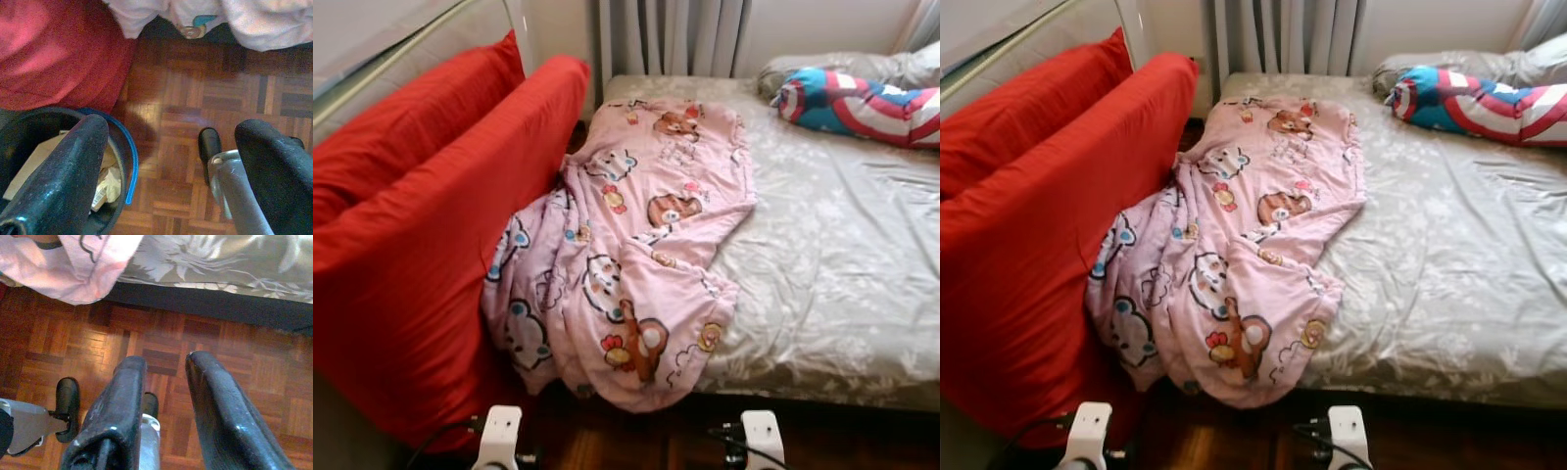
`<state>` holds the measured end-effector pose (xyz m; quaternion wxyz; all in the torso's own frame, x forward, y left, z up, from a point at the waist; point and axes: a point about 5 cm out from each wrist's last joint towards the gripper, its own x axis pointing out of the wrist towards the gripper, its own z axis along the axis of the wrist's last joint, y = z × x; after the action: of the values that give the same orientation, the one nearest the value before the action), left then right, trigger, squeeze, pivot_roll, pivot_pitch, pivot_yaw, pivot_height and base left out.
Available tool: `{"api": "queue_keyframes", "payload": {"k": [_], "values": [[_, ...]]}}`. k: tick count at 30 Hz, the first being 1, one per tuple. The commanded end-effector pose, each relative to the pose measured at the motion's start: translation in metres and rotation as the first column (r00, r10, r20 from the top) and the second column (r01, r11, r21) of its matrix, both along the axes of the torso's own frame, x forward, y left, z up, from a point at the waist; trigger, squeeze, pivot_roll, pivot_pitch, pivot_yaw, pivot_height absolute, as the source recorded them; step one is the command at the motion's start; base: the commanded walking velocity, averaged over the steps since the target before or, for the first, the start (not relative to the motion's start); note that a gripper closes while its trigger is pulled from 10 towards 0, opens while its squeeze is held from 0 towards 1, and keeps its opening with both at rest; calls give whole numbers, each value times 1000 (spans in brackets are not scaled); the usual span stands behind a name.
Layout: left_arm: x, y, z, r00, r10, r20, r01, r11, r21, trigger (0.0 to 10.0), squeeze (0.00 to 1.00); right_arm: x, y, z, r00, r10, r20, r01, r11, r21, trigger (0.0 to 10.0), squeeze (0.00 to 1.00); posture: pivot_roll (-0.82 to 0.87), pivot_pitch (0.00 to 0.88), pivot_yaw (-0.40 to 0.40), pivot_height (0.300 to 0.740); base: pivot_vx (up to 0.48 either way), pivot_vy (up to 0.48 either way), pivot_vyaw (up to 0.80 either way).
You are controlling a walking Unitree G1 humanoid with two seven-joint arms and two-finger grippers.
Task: Clean up the room
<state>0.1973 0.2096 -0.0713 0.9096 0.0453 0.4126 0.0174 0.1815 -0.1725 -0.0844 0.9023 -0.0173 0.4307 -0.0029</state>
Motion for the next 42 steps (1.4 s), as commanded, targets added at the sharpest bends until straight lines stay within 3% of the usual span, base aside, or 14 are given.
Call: {"api": "queue_keyframes", "payload": {"k": [1,26,42], "values": [[-6,0,-3,1000,-14,-21,14,1000,7,10000,0,-5,-2,-2,1000,-6,-16,6,1000,-4,10000,0,-19,62,16,740,0,-401,0],[-5,0,-3,1000,-14,-20,14,1000,13,10000,0,-4,-2,-2,1000,-6,-14,6,1000,0,10000,0,-19,65,14,740,0,-214,0],[-6,-1,-4,1000,2,-24,-3,1000,-9,10000,0,-5,-7,-1,1000,-9,-1,9,1000,-8,10000,0,-19,66,12,740,0,0,0]]}}
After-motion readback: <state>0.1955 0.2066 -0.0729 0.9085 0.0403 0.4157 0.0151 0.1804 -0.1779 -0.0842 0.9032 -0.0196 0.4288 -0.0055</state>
